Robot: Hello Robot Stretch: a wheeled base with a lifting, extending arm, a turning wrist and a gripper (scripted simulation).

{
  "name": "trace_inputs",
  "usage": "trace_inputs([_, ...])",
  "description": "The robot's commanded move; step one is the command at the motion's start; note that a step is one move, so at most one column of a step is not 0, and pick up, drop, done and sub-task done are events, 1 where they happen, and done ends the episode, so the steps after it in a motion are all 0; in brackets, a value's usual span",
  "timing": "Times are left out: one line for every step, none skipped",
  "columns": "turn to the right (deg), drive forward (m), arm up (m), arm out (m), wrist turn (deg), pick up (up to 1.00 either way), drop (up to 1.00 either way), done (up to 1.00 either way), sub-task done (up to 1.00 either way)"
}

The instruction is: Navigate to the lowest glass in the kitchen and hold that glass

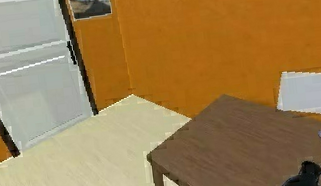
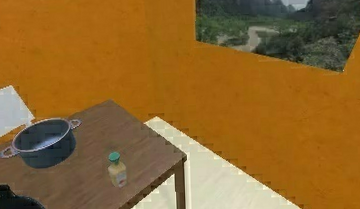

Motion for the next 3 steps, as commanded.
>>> trace_inputs([-15.0,0.00,0.00,0.00,0.0,0.00,0.00,0.00,0.00])
trace_inputs([0.0,0.00,0.50,0.00,0.0,0.00,0.00,0.00,0.00])
trace_inputs([0.0,0.00,0.34,0.00,0.0,0.00,0.00,0.00,0.00])
